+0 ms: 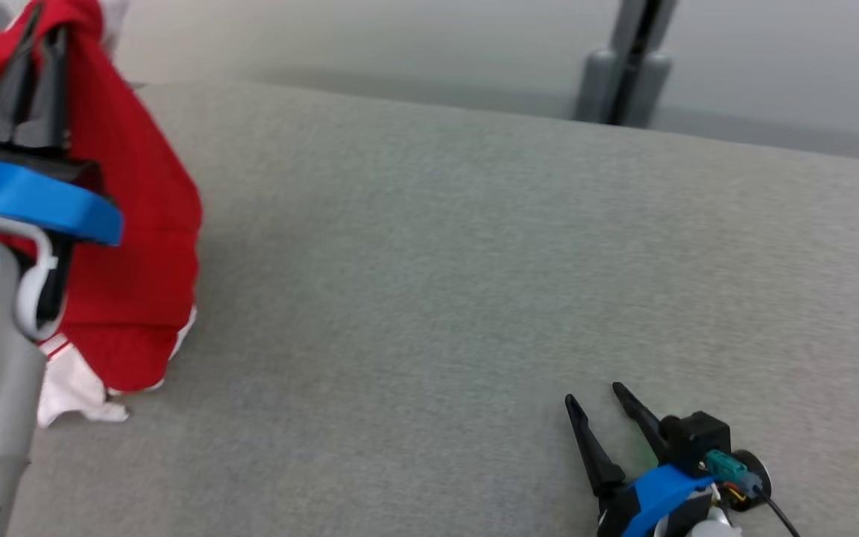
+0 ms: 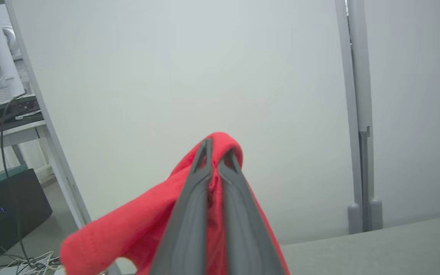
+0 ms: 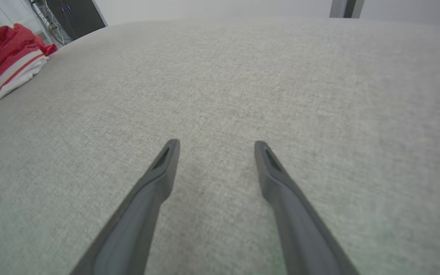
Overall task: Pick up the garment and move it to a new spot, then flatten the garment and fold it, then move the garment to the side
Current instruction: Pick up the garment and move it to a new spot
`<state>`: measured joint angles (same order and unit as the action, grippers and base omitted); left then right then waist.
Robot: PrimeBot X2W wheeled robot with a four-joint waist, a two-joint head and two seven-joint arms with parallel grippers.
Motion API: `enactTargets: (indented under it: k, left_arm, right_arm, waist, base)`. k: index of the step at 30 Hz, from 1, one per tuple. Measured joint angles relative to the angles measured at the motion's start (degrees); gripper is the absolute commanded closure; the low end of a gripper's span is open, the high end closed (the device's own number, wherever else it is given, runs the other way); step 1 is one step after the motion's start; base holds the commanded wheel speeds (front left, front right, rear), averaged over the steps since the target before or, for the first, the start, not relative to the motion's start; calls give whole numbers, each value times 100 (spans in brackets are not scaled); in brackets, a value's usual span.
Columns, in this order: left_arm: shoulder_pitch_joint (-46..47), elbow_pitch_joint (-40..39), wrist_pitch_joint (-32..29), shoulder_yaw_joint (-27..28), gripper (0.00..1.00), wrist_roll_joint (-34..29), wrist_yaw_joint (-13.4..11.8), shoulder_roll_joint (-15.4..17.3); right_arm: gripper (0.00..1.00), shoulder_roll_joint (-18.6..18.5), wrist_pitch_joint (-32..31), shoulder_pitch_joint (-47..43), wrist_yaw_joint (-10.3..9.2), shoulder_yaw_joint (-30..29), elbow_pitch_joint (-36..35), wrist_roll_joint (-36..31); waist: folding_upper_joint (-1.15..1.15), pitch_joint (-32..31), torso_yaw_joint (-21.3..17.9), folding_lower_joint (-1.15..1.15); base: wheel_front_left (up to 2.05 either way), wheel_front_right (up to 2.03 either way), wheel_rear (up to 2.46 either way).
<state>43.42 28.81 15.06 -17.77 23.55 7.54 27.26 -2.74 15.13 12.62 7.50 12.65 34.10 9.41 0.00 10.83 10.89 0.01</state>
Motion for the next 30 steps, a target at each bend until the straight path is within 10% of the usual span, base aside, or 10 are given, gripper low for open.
enactTargets:
  k: [14,21,22,24,30]
  left_arm:
    - [97,-1027,1,-1024,100,4,-1,-1126]
    - [-1371,-727,0,-1102,100,-307,-246,-1597]
    - [-1675,-615,0,-1073,83,-353,-308,-1631]
    - [-2222,-372,1,-929,0,-413,-427,-1679]
    - [-3190,68,0,-259,0,-544,-613,-1723]
  right_arm:
    - [0,-10,-1,-437,-1,-178,-145,78]
    - [0,-12,0,-577,-1,-278,-232,142]
    - [0,-11,-1,-596,-1,-282,-234,158]
    - [0,-11,0,-602,-1,-285,-247,175]
    - [0,-11,-1,-598,-1,-422,-379,73]
  waist:
    - [0,-501,-1551,-1]
    - [0,-609,-1742,-1]
    - [0,-607,-1713,-1]
    - [0,-615,-1642,-2]
    - [0,-691,-1383,-2]
  base:
    - [0,0,0]
    - [0,0,0]
    - [0,0,0]
    - [0,0,0]
    - [0,0,0]
